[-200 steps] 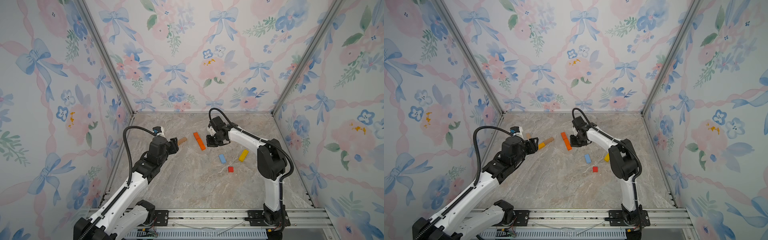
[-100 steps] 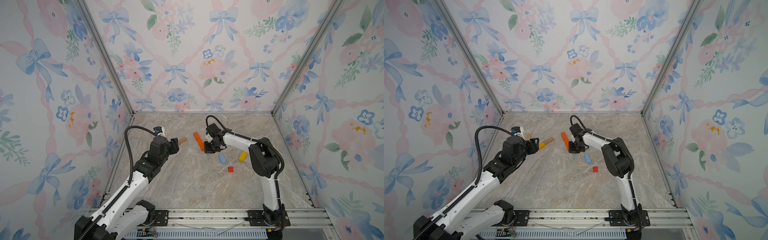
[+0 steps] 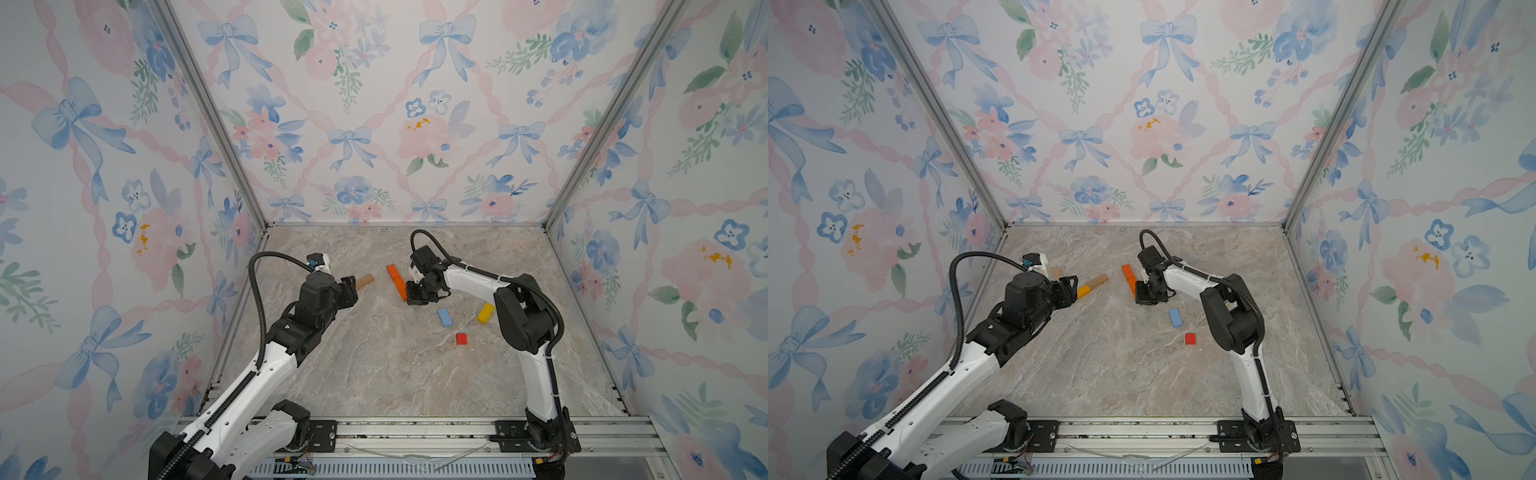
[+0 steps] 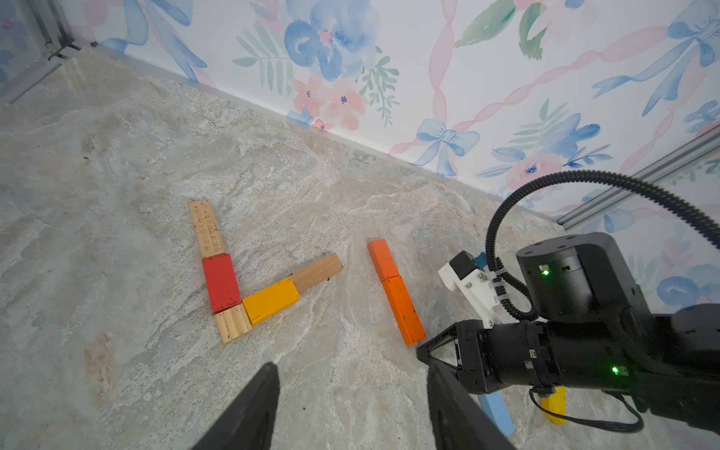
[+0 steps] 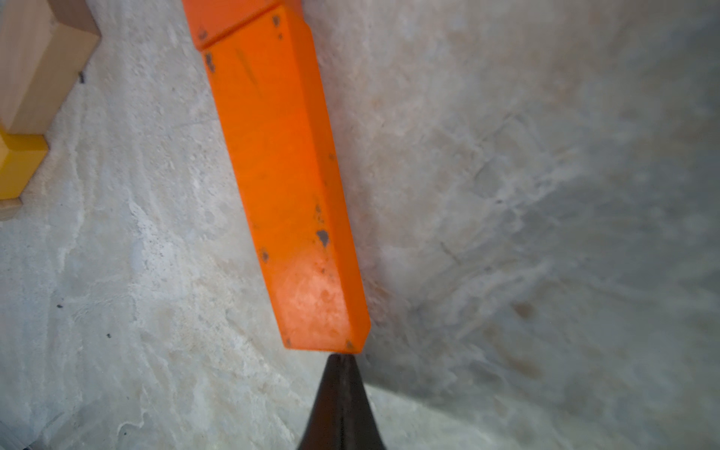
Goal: Assemble the letter v with building blocks
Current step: Assemble the building block at the center of the board.
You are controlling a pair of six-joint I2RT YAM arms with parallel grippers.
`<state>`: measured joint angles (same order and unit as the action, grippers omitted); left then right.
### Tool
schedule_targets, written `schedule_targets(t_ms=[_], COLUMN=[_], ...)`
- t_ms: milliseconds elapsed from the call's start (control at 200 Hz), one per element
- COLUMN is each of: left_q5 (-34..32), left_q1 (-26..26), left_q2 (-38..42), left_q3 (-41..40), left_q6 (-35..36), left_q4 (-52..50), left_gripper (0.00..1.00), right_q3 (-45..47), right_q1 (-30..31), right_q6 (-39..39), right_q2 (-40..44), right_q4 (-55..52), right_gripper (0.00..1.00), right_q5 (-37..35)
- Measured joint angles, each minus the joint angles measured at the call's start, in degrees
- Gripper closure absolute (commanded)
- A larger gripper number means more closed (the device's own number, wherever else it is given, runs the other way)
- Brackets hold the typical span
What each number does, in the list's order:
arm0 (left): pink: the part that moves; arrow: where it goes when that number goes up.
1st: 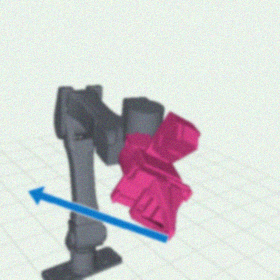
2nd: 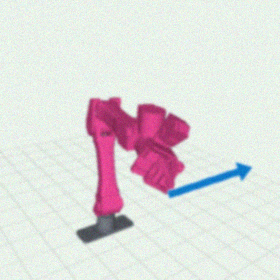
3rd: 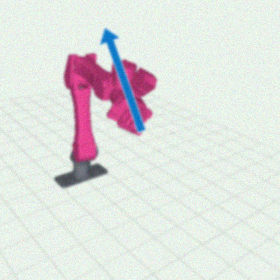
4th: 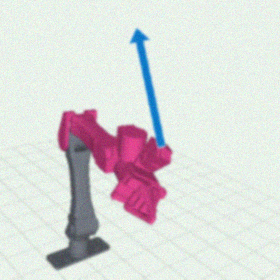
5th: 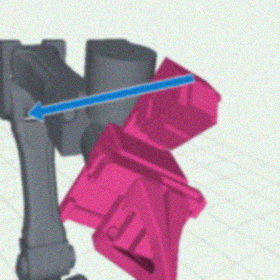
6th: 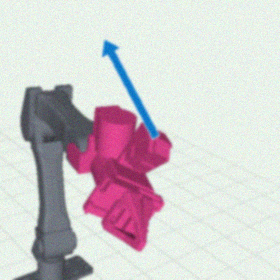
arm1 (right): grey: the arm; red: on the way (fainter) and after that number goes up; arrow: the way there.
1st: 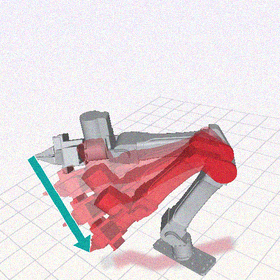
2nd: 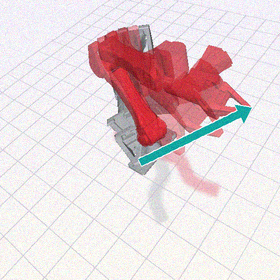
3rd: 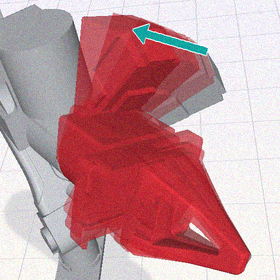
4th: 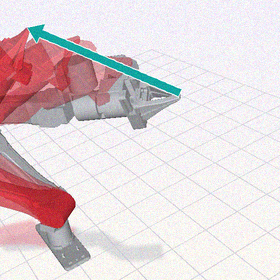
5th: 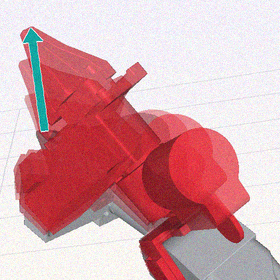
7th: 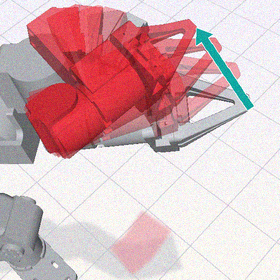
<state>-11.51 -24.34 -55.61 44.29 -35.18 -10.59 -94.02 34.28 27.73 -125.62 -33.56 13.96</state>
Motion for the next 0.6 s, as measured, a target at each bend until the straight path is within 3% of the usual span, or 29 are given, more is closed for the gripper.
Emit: schedule_targets(t_ms=[600], left_q5=[-0.04], left_q1=[0.00], left_q2=[0.07], left_q3=[0.00], left_q6=[0.00], left_q4=[-0.02], left_gripper=[0.37], right_q3=[-3.58], right_q1=[-0.09], right_q6=[0.22], right_q2=[-2.43], right_q4=[0.20], right_gripper=[1.00], right_q5=[0.24])
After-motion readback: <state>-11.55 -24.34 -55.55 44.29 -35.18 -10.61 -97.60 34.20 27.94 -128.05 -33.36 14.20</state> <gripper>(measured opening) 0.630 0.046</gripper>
